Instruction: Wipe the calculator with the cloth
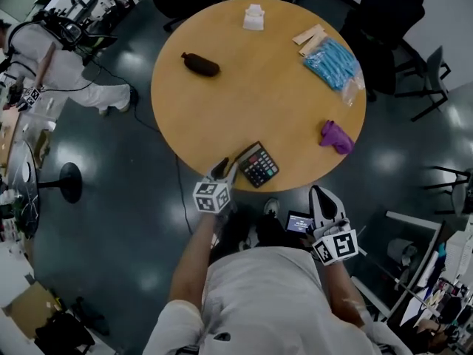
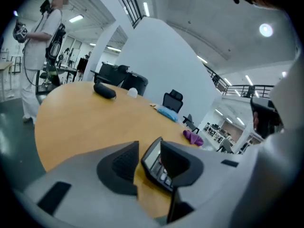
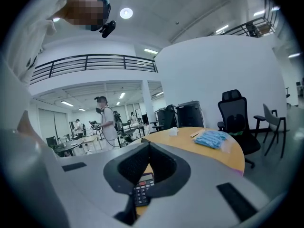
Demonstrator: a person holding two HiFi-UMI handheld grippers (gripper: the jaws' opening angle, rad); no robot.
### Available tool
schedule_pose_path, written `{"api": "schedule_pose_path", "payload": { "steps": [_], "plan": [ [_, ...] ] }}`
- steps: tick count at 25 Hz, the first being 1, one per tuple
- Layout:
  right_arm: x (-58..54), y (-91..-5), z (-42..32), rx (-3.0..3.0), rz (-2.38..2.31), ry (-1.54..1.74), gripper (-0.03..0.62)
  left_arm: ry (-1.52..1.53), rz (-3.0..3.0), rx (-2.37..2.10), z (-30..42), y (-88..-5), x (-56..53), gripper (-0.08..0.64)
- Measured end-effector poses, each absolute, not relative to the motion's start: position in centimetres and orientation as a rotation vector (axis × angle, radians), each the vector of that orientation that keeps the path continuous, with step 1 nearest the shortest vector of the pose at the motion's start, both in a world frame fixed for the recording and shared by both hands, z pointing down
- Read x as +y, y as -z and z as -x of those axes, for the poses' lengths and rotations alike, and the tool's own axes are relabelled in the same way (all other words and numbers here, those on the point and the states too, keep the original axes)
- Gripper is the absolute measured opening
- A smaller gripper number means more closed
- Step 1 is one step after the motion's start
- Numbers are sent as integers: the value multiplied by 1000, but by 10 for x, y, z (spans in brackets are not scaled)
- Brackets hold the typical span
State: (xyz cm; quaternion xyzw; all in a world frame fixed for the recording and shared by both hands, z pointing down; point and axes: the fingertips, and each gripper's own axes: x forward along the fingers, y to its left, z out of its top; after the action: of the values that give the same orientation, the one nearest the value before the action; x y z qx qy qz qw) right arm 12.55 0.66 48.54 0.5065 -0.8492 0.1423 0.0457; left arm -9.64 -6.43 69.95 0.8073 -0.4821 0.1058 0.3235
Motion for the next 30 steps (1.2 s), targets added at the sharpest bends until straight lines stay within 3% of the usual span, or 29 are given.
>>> {"api": "schedule_pose_path", "payload": {
  "steps": [3,14,18,30],
  "plan": [
    [9,-490,-130,-2562,-1559,-460,15,-345,-2062,-1187,95,-733,-71,146],
    [5,-509,-148,-2500,-1586,-538,15,-418,-2077,-953,57,-754,-82,146],
    [-2,-511,-151,-2503,-1597,-545,15,-381,-2054,-912,53,-750,-81,80],
    [-17,-521,-167,-2496,-1636,-550,15,-190,-2038,-936,46,-706,-60,48]
  ]
}}
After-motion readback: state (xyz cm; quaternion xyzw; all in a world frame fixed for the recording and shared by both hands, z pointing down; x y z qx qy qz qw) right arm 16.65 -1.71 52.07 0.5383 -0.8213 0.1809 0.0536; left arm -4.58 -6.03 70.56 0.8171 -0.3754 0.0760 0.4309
